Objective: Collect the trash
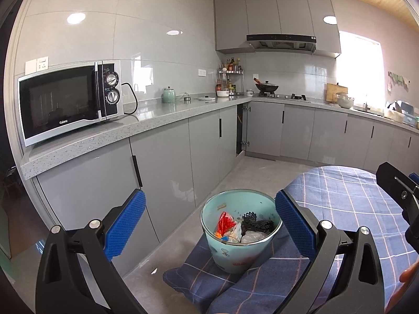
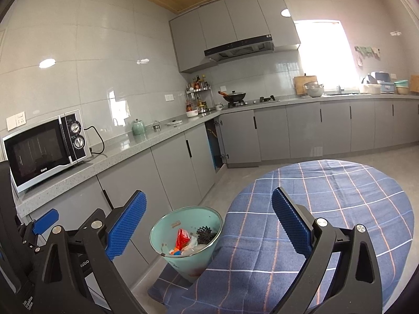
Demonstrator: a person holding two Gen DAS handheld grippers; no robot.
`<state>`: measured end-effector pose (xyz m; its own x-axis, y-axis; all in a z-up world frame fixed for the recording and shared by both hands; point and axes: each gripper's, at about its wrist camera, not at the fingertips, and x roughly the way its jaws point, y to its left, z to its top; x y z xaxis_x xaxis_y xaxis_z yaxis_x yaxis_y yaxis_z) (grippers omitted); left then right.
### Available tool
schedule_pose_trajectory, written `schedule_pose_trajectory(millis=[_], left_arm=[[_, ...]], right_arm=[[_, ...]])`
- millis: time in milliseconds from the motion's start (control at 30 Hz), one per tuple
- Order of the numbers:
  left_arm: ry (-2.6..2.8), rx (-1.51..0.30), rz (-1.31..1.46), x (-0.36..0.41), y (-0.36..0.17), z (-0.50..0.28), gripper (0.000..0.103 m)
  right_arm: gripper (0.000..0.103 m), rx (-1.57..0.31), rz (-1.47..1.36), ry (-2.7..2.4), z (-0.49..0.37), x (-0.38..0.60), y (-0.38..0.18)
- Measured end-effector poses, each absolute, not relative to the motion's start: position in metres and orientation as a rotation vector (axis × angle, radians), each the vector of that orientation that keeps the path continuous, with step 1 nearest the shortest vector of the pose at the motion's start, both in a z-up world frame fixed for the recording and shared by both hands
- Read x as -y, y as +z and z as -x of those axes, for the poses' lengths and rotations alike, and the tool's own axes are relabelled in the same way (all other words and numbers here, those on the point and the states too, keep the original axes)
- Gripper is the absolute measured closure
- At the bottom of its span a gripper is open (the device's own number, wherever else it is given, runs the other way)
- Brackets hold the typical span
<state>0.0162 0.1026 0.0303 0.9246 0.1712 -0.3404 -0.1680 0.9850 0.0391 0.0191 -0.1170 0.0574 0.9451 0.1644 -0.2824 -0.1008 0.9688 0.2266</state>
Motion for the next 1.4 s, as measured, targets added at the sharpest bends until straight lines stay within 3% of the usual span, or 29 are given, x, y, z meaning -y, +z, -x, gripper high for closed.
schedule_pose_trajectory(millis=[1400], left_arm=[[0.218, -0.338, -0.03, -0.101, 0.034, -0.013, 0.005]], right_arm=[[0.008, -0.308, -0.235, 0.116, -0.014, 0.129, 0.056]])
